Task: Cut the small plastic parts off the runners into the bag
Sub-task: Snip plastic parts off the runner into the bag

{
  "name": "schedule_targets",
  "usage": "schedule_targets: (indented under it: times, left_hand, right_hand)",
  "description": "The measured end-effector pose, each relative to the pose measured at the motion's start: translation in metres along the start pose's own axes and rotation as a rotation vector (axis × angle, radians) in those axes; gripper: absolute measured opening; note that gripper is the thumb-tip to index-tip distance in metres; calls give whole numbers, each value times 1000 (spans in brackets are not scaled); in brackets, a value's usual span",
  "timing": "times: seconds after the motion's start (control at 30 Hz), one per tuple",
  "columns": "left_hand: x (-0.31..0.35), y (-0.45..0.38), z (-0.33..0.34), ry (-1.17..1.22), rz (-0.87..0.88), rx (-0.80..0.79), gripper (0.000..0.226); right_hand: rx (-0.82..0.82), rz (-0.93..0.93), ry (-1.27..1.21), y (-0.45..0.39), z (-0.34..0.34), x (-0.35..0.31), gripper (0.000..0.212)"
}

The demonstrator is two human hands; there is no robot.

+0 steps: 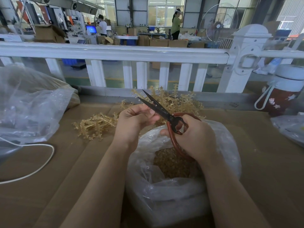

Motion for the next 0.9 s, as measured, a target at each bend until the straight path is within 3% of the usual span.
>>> schedule_targets:
  times: [0.13, 0.27, 0.5, 0.9]
  left_hand:
    - [2, 0, -1, 0, 8, 8, 9]
    - [5, 1, 2, -103, 60, -15, 22]
    - [6, -1, 1, -249, 98, 9, 22]
    - [9, 1, 6, -197, 103, -47, 21]
  right_hand:
    - [-9, 4, -40, 0, 1, 1, 66]
    - [-14, 9, -5, -1, 1, 2, 67]
    - [6, -28, 70, -1, -5, -5, 59]
    - [19, -33, 8, 0, -5, -4, 75]
Point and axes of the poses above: each hand's wrist, its own y-axis away from the middle knuckle, its own z-axis out of the palm, x = y × z, the point moved 8 cm from there along -y, towards the middle knuckle, and after that the axes turned 4 degrees about y, right-handed, at the moved point
